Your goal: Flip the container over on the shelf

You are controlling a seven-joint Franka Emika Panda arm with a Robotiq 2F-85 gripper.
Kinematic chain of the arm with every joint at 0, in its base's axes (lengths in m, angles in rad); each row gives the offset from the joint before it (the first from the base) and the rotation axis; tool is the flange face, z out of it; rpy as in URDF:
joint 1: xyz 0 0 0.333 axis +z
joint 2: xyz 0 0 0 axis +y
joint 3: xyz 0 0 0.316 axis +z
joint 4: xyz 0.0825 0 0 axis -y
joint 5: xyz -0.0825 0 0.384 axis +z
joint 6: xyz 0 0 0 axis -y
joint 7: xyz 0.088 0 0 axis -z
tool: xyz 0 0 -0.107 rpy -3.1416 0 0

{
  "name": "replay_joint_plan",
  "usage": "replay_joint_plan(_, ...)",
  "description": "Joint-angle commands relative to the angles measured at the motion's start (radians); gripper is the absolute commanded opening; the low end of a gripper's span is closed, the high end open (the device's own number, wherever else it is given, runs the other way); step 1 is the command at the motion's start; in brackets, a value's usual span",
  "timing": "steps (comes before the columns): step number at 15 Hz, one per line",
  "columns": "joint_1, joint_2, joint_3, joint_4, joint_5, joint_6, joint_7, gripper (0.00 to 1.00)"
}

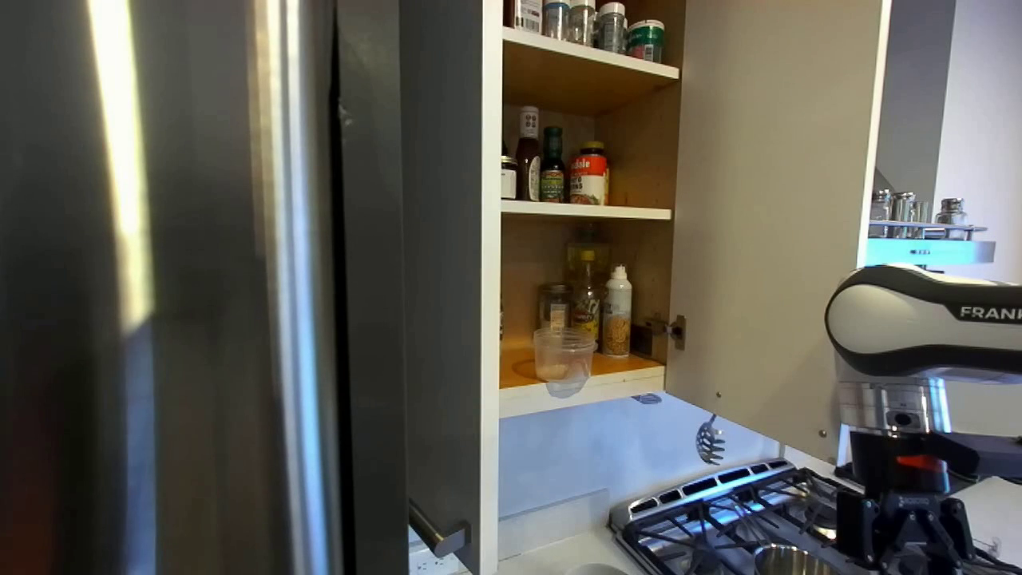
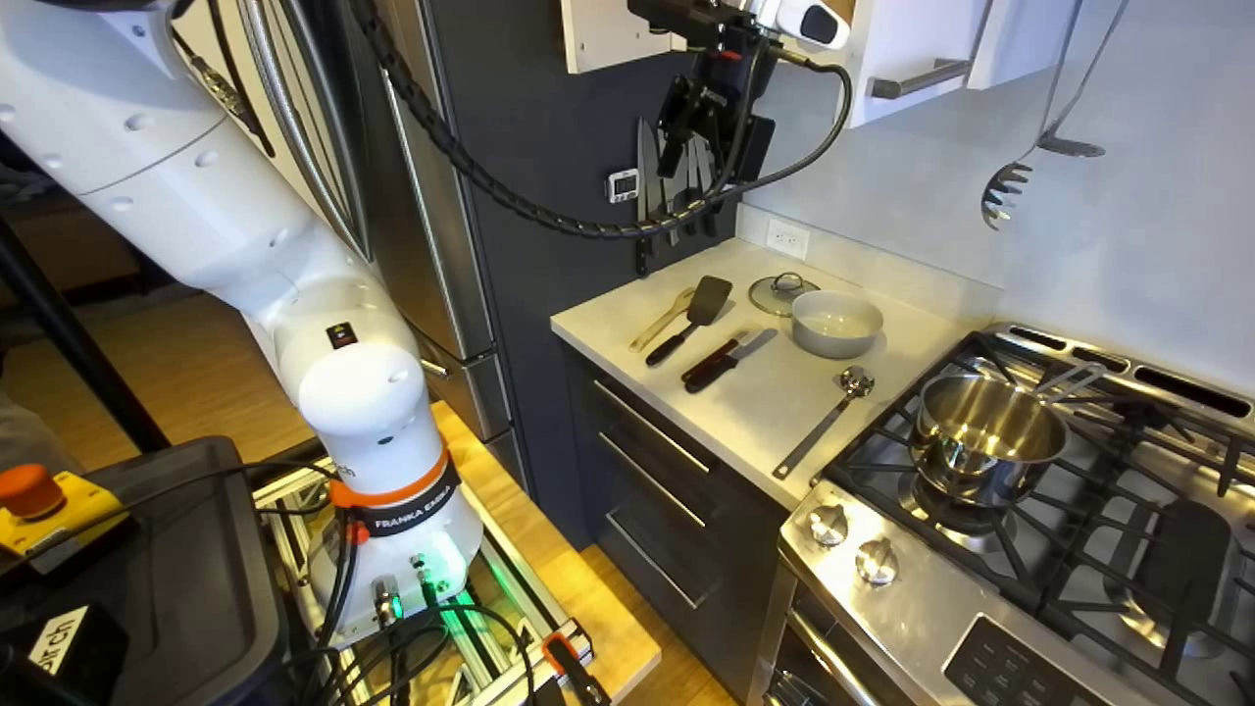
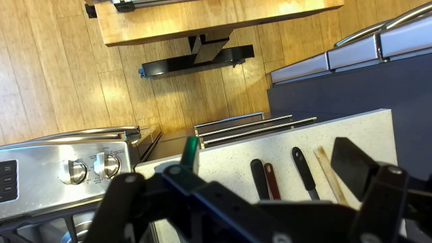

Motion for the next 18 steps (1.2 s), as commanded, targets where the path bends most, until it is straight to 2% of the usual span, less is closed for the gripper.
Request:
replay_joint_plan(1,-0.014,0.007,0.019,0.010,0.006,-0.013,-0.005,1.00)
replay_joint_plan(4,-0.001,0.015,0.051,0.033,-0.004,-0.049,0.011,1.00)
replay_joint_plan(8,0.005,0.020,0.098,0.064,0.066,-0.100,0.104,1.00)
replay_joint_plan(12,-0.005,0.019,0.124,0.096,0.236,-0.149,0.283,1.00)
replay_joint_plan(16,-0.014,0.035,0.154,0.121,0.411,-0.100,0.504,1.00)
replay_joint_plan(18,-0.003,0.050,0.183,0.140,0.446,-0.064,0.569,1.00)
